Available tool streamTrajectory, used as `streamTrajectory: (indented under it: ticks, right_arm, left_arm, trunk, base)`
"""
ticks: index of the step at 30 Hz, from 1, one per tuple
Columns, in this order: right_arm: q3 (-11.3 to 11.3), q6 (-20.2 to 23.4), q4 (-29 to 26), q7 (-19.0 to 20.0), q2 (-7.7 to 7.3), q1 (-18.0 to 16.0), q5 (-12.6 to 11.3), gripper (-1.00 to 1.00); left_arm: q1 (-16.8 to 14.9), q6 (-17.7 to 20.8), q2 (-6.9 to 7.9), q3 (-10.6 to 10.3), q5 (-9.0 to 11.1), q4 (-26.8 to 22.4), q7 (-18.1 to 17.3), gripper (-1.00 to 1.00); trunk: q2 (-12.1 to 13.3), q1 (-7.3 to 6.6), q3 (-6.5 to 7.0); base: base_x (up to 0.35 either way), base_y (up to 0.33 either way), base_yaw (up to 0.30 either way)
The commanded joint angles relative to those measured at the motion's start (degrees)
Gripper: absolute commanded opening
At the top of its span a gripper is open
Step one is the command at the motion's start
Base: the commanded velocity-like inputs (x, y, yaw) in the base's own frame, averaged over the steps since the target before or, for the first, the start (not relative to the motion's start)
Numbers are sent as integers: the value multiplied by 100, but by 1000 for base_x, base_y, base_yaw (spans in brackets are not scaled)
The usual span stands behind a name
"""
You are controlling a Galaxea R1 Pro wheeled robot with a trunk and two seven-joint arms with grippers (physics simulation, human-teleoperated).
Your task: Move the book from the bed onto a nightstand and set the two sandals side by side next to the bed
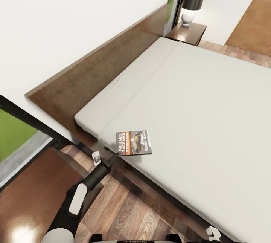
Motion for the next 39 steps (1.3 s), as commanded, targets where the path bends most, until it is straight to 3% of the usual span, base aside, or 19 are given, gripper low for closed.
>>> streamTrajectory:
  ticks: [1,20,28,39]
  right_arm:
    - [-51,40,6,19,-2,-4,41,100]
    - [-50,32,6,19,-2,-4,51,100]
    - [-49,31,6,21,-2,-4,52,100]
    - [-49,31,6,22,-2,-4,44,100]
  left_arm:
    - [-3,45,-5,18,10,-1,-12,-100]
    - [91,68,5,10,-20,11,-4,-100]
    - [178,61,177,9,-29,139,-3,-100]
    - [199,26,206,10,-47,548,11,-100]
  trunk:
    - [39,-23,16]
    - [802,-440,382]
    - [1122,-616,598]
    - [1564,-857,896]
  base:
    - [0,0,0]
    - [0,0,0]
    - [0,0,0]
    - [0,0,0]
